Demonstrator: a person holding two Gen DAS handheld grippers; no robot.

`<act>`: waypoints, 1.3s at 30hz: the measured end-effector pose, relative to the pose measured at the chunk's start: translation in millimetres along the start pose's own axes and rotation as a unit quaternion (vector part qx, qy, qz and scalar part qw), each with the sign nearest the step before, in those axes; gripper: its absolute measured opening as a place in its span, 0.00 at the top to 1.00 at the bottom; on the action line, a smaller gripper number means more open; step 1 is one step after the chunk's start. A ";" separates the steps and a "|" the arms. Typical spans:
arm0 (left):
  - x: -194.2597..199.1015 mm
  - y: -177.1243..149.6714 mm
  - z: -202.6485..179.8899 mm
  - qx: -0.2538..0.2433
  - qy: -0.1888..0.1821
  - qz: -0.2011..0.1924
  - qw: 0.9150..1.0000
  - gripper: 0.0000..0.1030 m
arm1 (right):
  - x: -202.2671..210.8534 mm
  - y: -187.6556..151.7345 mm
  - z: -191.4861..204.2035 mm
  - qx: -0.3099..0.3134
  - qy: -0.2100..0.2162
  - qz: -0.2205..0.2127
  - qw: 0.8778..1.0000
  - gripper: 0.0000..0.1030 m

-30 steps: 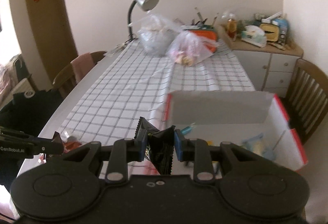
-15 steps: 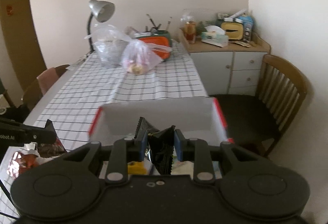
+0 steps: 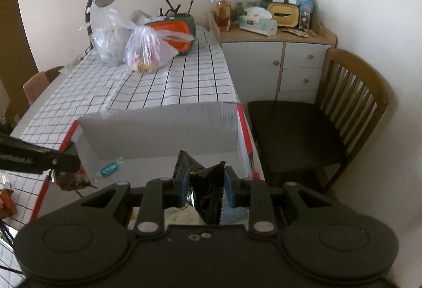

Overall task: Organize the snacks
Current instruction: 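Carry the M&M's packet with the left gripper while the right gripper carries the black packet to the box, then open both grippers to drop the M&M's and black packets into the box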

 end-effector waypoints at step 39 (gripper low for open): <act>-34.4 0.8 -0.5 0.009 0.004 0.062 0.998 0.75 | -6.5 -13.2 27.2 0.006 0.068 0.060 0.996 0.69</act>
Point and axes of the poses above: each gripper's, at about its wrist camera, not at the fingertips, and x roughly against the way its jaws point, z to its left, y to its top, the point moved 10 cm from there along -x, roughly the way its jaws point, and after that the axes turned 9 degrees about -x, right-handed, at the moved point
